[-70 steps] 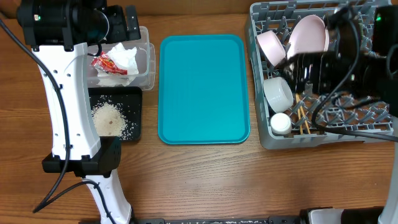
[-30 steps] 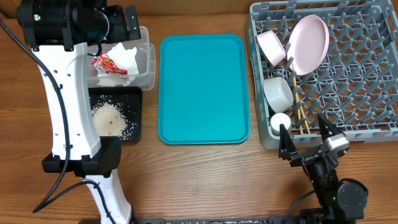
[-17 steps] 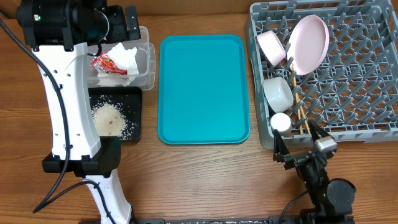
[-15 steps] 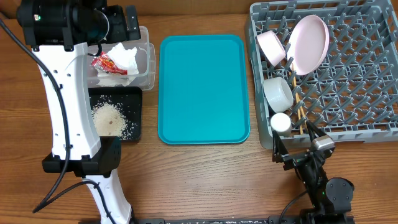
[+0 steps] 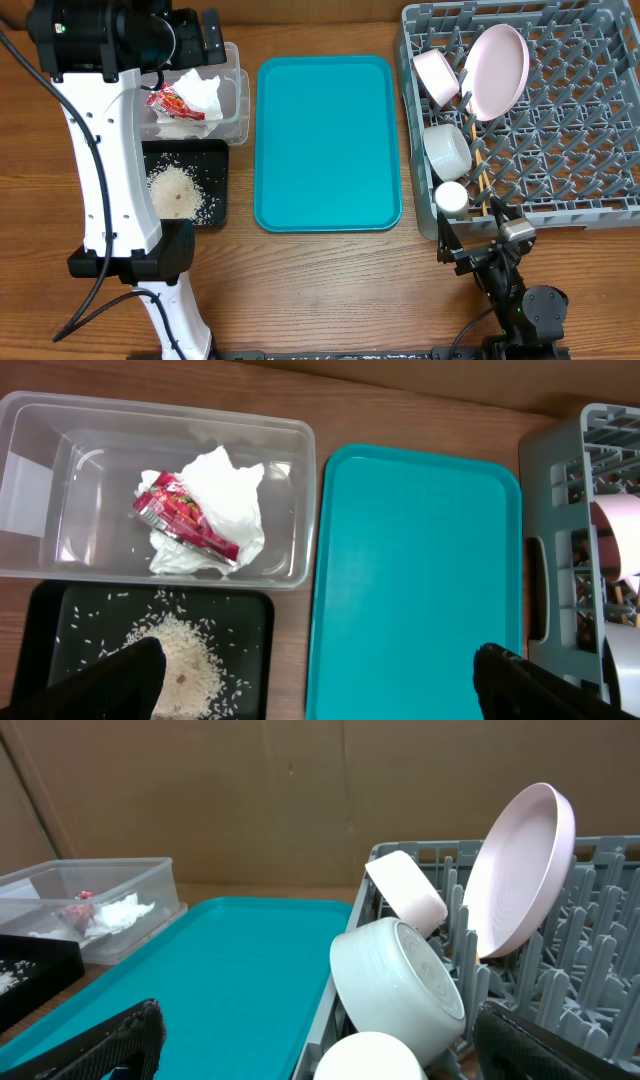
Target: Sort waste into correct bins and load items into the dishwasher
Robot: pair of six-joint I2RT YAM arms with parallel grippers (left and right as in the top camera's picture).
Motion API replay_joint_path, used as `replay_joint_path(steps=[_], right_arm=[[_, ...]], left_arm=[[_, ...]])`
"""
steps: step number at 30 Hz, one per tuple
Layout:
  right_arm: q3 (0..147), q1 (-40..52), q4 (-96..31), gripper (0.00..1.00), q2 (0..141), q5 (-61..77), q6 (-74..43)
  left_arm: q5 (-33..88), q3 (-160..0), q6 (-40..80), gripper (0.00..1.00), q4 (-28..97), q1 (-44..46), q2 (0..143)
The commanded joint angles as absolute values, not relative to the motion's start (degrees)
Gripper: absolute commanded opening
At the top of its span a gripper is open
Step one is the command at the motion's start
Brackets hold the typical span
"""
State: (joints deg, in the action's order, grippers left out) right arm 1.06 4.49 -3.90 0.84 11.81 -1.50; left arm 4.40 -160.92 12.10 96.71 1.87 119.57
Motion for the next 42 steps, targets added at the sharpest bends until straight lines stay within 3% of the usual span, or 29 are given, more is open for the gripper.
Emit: replay_joint_path(steps=[1,24,28,38,42], right_arm=[[0.45,4.54,-3.60,1.00,0.16,12.08,-1.74],[0.45,4.54,-3.60,1.00,0.16,12.05,-1.74],[0.45,4.54,-3.57,1.00,0.16,12.08,-1.74],[0.45,4.54,-3.57,1.00,0.16,12.08,-1.74],[0.45,4.54,-3.60,1.00,0.16,12.08,-1.74]], left_arm=[[4.03,-161.73,12.69,1.00,96.79,2.04,118.39],[3.75,-158.39,11.84,1.00,93.56,2.04,115.37],[6.39,-142.76,10.39,1.00,79.85,2.07,107.18],[8.60,-82.61,2.09,1.00,31.62,2.26,73.25],[8.60,-64.10,-1.39,1.00,20.80,2.26,60.86]])
